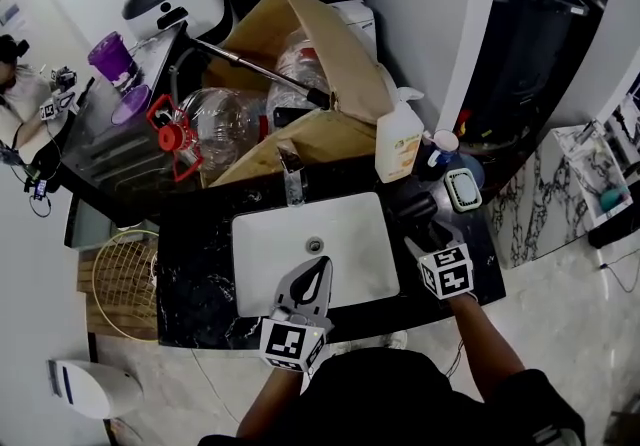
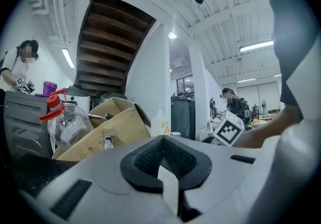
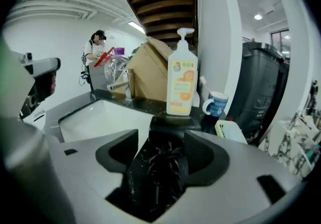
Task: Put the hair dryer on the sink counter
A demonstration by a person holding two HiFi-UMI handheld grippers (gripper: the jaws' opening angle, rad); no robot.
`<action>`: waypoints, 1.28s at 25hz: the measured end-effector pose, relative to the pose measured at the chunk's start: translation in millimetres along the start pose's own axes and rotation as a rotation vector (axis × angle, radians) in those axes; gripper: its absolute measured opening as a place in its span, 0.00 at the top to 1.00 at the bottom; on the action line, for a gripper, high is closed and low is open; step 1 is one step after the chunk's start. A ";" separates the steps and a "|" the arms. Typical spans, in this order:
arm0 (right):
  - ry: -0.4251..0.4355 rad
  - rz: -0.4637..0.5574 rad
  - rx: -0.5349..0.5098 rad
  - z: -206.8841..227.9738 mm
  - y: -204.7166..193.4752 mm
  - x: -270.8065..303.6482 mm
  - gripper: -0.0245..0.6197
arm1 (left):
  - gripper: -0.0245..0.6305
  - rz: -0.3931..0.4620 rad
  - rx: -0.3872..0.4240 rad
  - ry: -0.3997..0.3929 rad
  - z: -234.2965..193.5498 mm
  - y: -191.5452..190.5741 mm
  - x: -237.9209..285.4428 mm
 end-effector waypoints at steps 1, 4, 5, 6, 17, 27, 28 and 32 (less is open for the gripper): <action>-0.008 0.033 -0.013 -1.5 8.8 -7.8 0.55 | 0.97 0.000 -0.004 -0.004 1.7 0.9 0.4; -0.021 0.125 -0.043 -8.9 33.9 -30.1 0.55 | 0.97 0.008 -0.003 -0.010 4.2 2.0 0.9; -0.021 0.152 -0.054 -12.1 41.3 -36.9 0.55 | 0.97 0.006 0.001 -0.008 3.7 1.0 1.0; -0.020 0.176 -0.066 -15.2 48.2 -43.7 0.55 | 0.97 0.004 0.004 -0.008 3.6 0.5 1.2; -0.069 0.383 -0.135 -42.2 90.7 -107.0 0.79 | 0.97 0.014 0.017 -0.071 20.5 8.9 4.6; -0.088 0.441 -0.167 -54.8 93.3 -120.8 0.96 | 0.97 0.022 0.035 -0.071 18.4 9.4 3.7; -0.087 0.448 -0.162 -55.4 93.7 -122.6 0.96 | 0.97 0.025 0.036 -0.067 18.4 9.3 3.7; -0.075 0.445 -0.155 -59.1 90.1 -123.8 0.96 | 0.97 0.035 0.030 -0.059 18.9 10.2 3.3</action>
Point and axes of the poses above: the fingertips, and each gripper's own axes: x forward along the fingers, z to its right, y out of its top, the point moved 7 cm from there along -x, backward along the fingers, and after that the axes turned 4 degrees about -x, right-handed, at the moved point
